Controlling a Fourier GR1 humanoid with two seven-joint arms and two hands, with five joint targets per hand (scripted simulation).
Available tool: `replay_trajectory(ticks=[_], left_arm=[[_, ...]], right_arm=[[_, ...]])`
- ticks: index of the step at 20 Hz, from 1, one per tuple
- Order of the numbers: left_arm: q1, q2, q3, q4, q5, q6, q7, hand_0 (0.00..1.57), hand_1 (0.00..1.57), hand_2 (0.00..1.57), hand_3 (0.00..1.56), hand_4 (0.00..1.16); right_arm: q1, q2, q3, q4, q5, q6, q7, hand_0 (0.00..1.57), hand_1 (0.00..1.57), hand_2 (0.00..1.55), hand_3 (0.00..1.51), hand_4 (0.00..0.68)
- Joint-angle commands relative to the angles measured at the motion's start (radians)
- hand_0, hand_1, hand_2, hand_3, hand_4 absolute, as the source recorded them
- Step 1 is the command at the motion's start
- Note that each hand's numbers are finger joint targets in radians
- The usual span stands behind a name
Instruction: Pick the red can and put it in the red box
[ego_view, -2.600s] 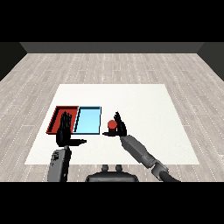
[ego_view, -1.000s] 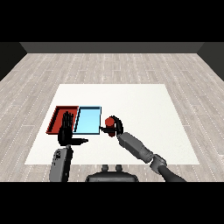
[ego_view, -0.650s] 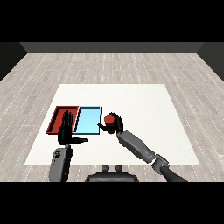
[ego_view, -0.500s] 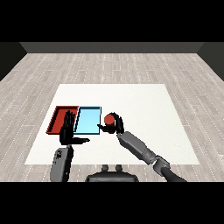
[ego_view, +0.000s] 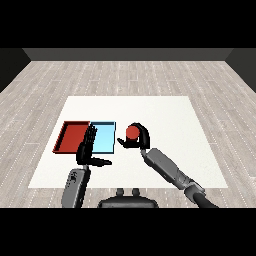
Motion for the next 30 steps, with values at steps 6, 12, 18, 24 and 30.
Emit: replay_trajectory(ticks=[6,12,18,24,30], left_arm=[[-0.103,-0.005,-0.074,0.067,-0.03,0.055,0.077,0.0,0.0,0.0,0.0,0.0],[-0.128,-0.005,-0.216,0.038,-0.057,0.2,0.174,0.0,0.0,0.0,0.0,0.0],[-0.154,-0.005,-0.216,0.218,-0.024,0.2,0.061,0.0,0.0,0.0,0.0,0.0],[-0.216,-0.005,-0.321,0.366,0.025,0.296,0.007,0.0,0.0,0.0,0.0,0.0],[-0.202,-0.005,-0.329,0.379,0.056,0.294,0.005,0.0,0.0,0.0,0.0,0.0]], right_arm=[[0.082,-0.015,-0.076,-0.138,0.124,0.045,0.043,1.45,1.45,1.41,1.38,0.636],[0.15,0.003,-0.117,-0.178,0.193,0.114,-0.004,1.42,1.42,1.42,1.4,0.63],[0.17,0.047,-0.171,-0.188,0.261,0.195,0.015,1.44,1.44,1.43,1.4,0.616],[0.176,0.023,-0.234,-0.266,0.306,0.246,0.109,1.45,1.45,1.44,1.39,0.651],[0.22,0.124,-0.218,-0.31,0.418,0.248,0.141,1.46,1.46,1.44,1.39,0.653]])
